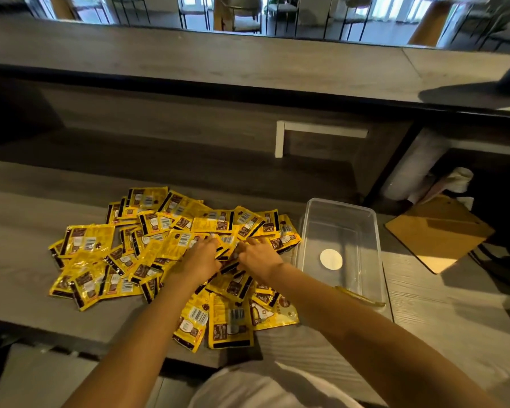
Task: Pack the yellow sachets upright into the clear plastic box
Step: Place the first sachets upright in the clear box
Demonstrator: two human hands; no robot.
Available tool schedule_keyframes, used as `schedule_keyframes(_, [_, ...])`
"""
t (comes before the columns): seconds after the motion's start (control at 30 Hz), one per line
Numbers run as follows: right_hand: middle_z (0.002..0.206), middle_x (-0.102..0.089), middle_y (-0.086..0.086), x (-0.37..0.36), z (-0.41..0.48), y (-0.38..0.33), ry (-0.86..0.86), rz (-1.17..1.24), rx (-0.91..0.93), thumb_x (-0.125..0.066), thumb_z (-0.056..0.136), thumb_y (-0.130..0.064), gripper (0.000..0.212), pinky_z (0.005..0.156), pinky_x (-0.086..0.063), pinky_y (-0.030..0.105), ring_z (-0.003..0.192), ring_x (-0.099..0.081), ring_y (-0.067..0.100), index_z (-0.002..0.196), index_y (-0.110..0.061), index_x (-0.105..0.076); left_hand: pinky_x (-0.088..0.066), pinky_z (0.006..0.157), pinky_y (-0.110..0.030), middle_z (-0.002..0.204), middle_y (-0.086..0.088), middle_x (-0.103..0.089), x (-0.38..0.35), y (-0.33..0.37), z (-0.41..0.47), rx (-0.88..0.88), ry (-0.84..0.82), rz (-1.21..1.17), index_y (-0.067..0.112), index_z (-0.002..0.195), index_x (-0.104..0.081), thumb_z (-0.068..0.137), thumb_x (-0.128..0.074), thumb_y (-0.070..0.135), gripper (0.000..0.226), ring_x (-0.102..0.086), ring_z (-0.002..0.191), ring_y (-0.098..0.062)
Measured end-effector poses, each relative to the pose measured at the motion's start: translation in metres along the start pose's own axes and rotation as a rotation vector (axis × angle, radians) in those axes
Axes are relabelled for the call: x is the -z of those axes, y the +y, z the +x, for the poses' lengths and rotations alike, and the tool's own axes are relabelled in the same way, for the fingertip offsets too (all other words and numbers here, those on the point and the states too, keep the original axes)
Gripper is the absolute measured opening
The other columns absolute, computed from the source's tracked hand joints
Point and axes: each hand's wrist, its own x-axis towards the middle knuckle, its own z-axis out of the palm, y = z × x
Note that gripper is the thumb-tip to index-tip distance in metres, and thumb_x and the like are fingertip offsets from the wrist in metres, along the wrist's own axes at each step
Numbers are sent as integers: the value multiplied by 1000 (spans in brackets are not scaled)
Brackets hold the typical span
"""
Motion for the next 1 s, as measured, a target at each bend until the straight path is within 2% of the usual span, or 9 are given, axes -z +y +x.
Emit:
schedule_keyframes(0.07, [139,-46,15,0,-2,1,4,-78,43,-50,95,-18,38,111,-32,47,133,-38,32,132,-9,-48,-35,109,-43,144,-12,-39,-1,0,-1,-2,12,68,12,144,-27,89,-58,18,63,-34,135,-31])
schedule_keyframes(0.17, [125,-57,15,1,-5,5,36,-114,78,-50,95,-14,32,104,-38,42,119,-52,31,126,-8,-52,-22,115,-46,149,-11,-33,-9,2,-2,-16,40,265,15,145,-27,93,-50,20,57,-23,141,-32])
schedule_keyframes(0.3, [112,-61,12,9,-9,13,101,-24,101,-47,96,-11,25,83,-49,34,101,-61,26,119,-5,-56,-20,114,-49,141,-15,-44,-13,7,4,-31,101,433,13,137,-39,96,-44,24,43,-36,134,-36])
schedule_keyframes(0.43, [109,-62,14,21,-16,25,164,106,-1,-41,98,-10,26,71,-44,29,87,-60,25,119,-3,-56,-31,108,-42,132,-12,-53,-6,9,10,-112,182,504,12,132,-44,95,-47,15,37,-48,125,-31])
schedule_keyframes(0.53, [113,-60,16,34,-19,33,237,183,-97,-35,99,-6,27,71,-42,34,97,-62,33,118,1,-53,-38,98,-35,122,-9,-60,4,16,10,-135,246,468,11,129,-45,94,-48,12,35,-57,114,-25])
schedule_keyframes(0.67, [109,-63,21,47,-23,47,343,424,-248,-36,97,-9,26,76,-49,46,97,-62,41,121,-2,-43,-43,91,-33,118,-11,-62,33,35,5,-69,397,249,6,126,-46,96,-45,15,31,-56,111,-25])
schedule_keyframes(0.8, [112,-59,21,61,-34,69,474,976,-405,-35,101,-21,22,78,-56,53,99,-62,36,112,-3,-40,-35,62,-30,100,-16,-62,73,58,-1,26,508,-200,1,112,-51,100,-38,23,29,-47,79,-21])
schedule_keyframes(0.9, [113,-57,19,61,-41,87,599,1292,-507,-41,99,-19,9,81,-56,53,105,-61,34,99,-10,-41,-34,64,-33,89,-10,-56,90,68,8,-4,525,-473,5,95,-54,95,-50,26,21,-48,83,-22])
schedule_keyframes(1.0, [112,-58,13,56,-54,106,669,1489,-589,-58,90,-8,16,83,-58,41,107,-62,26,100,-11,-45,-53,72,-38,99,-10,-60,97,79,18,45,424,-779,9,100,-53,85,-65,14,20,-61,94,-25])
